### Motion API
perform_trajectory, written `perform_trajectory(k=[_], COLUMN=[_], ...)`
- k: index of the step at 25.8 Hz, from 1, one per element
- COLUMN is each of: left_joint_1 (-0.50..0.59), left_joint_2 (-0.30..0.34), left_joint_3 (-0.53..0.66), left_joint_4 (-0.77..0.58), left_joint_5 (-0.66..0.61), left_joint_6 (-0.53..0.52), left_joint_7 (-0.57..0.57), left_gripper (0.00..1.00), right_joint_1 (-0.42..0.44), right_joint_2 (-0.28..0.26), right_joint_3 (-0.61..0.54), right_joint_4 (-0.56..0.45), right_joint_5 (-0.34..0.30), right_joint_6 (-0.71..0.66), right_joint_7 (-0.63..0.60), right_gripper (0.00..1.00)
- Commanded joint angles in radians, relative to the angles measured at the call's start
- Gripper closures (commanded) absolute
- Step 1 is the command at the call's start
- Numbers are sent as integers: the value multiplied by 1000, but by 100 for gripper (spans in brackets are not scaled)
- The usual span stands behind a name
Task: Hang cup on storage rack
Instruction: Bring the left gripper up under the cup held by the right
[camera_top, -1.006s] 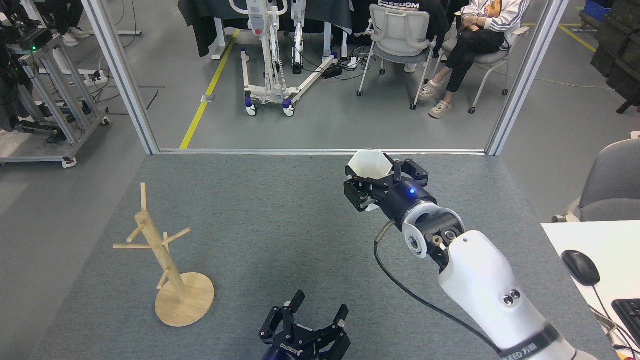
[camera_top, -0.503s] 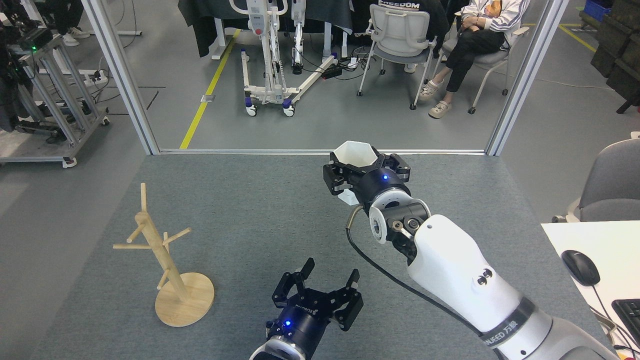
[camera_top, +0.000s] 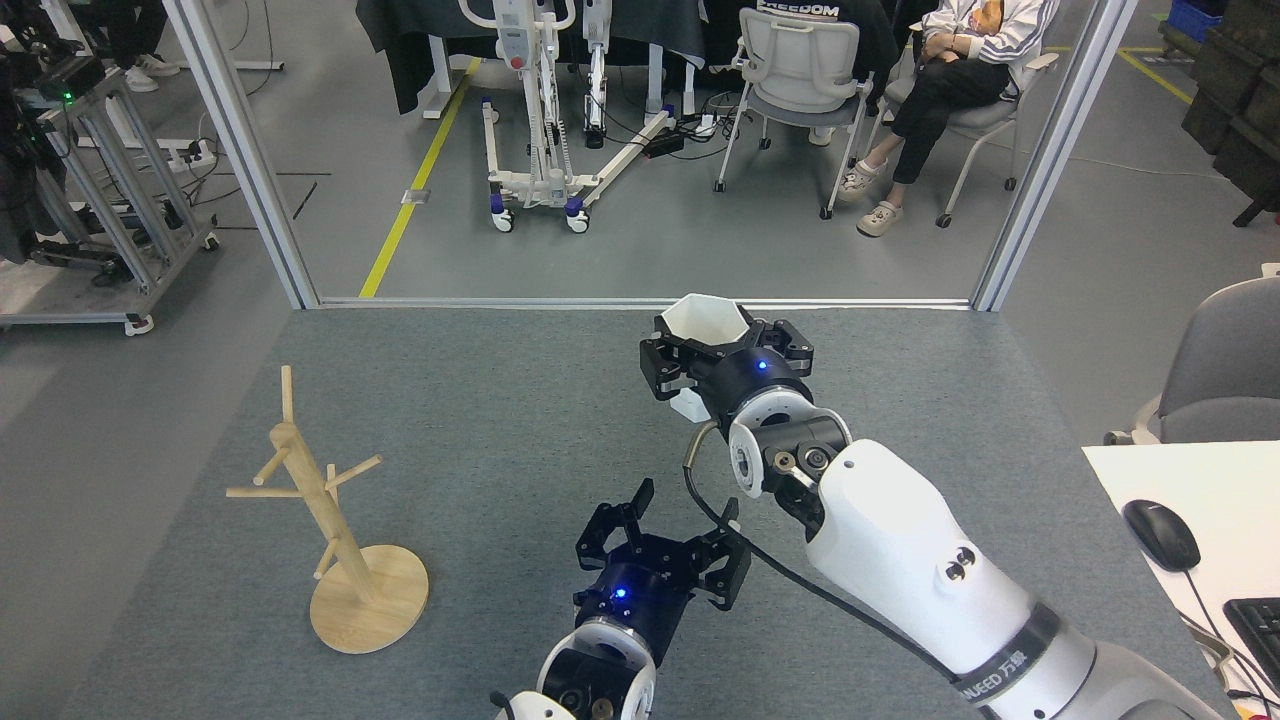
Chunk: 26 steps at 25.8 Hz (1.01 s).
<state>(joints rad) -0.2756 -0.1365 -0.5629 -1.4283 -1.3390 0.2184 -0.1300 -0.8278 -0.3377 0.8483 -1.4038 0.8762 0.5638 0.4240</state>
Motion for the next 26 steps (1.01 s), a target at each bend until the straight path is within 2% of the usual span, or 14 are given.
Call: perform_trajectory(k=[1, 3, 6, 12, 19, 26], left_joint_1=[-79, -125, -174, -231, -257, -347], left_joint_2=[-2, -3, -5, -5, -6, -8], left_joint_3=[-12, -17, -18, -18, -18, -20], left_joint_4=[55, 86, 111, 166, 195, 318], left_joint_5=[0, 0, 4, 17, 20, 23], left_joint_6=[41, 68, 87, 85, 79, 48], left_joint_7=[-14, -13, -14, -14, -16, -13], left_gripper=[8, 11, 12, 12, 12, 12], right_joint_1=[3, 9, 16, 18, 18, 18], right_joint_2=[0, 3, 6, 8, 34, 51], right_joint_3=[0, 0, 0, 0, 0, 0], right_joint_4=[0, 0, 0, 0, 0, -7], right_joint_5=[23, 43, 55, 56, 56, 56], right_joint_6=[-4, -7, -8, -10, -10, -12], right_joint_7=[1, 1, 1, 1, 2, 2], right_gripper=[100, 100, 100, 100, 100, 100])
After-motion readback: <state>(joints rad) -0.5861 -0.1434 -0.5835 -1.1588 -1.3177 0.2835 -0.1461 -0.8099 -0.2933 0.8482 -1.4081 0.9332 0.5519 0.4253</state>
